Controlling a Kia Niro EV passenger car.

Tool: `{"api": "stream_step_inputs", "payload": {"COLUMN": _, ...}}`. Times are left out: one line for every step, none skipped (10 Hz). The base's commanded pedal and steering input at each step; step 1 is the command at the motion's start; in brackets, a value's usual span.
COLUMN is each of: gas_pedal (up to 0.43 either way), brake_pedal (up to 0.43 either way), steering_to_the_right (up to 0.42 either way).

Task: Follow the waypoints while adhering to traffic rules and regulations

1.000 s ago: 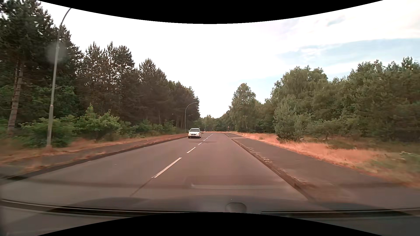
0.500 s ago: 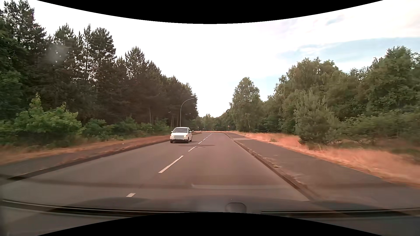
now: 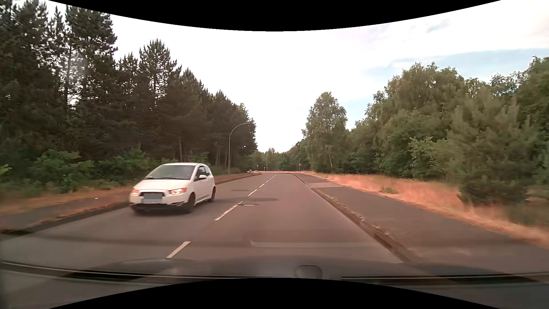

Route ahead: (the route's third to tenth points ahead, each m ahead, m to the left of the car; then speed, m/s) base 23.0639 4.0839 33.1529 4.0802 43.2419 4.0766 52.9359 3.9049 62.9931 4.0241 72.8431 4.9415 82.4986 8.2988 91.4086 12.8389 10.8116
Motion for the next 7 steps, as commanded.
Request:
{"api": "stream_step_inputs", "payload": {"gas_pedal": 0.189, "brake_pedal": 0.0, "steering_to_the_right": -0.001}}
{"api": "stream_step_inputs", "payload": {"gas_pedal": 0.189, "brake_pedal": 0.0, "steering_to_the_right": -0.001}}
{"api": "stream_step_inputs", "payload": {"gas_pedal": 0.189, "brake_pedal": 0.0, "steering_to_the_right": -0.001}}
{"api": "stream_step_inputs", "payload": {"gas_pedal": 0.189, "brake_pedal": 0.0, "steering_to_the_right": -0.001}}
{"api": "stream_step_inputs", "payload": {"gas_pedal": 0.189, "brake_pedal": 0.0, "steering_to_the_right": -0.001}}
{"api": "stream_step_inputs", "payload": {"gas_pedal": 0.189, "brake_pedal": 0.0, "steering_to_the_right": -0.001}}
{"api": "stream_step_inputs", "payload": {"gas_pedal": 0.189, "brake_pedal": 0.0, "steering_to_the_right": 0.0}}
